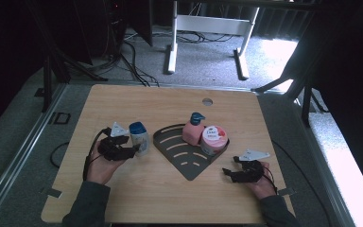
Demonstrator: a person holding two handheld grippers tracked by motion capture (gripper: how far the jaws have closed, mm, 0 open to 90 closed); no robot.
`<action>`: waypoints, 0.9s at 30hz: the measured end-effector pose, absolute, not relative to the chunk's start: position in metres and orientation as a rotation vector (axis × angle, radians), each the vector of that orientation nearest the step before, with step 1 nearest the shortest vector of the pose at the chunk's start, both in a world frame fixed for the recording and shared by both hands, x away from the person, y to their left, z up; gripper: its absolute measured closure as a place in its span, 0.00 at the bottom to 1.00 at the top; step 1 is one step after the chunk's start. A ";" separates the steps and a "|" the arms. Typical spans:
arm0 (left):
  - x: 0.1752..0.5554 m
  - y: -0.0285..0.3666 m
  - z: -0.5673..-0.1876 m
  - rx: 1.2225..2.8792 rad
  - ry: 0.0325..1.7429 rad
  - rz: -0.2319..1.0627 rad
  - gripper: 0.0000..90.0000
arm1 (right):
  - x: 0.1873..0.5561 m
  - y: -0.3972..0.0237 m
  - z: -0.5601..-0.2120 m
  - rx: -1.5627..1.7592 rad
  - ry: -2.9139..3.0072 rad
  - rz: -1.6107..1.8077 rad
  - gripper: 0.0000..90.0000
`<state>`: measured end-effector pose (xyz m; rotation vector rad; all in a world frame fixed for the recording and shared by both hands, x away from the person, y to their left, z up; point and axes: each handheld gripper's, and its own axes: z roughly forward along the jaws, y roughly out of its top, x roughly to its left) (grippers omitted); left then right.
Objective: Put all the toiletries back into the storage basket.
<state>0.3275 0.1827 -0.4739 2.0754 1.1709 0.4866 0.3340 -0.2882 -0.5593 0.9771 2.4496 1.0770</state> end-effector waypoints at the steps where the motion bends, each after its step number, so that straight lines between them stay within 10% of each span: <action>1: 0.329 0.183 -0.473 2.076 1.170 0.490 0.47 | 0.334 -0.288 -0.559 0.977 2.450 1.077 0.29; 16: 0.331 0.178 -0.466 2.097 1.133 0.480 0.61 | 0.334 -0.288 -0.559 0.976 2.451 1.079 0.29; 27: 0.330 0.170 -0.459 2.110 1.108 0.496 0.52 | 0.335 -0.288 -0.559 0.973 2.451 1.077 0.29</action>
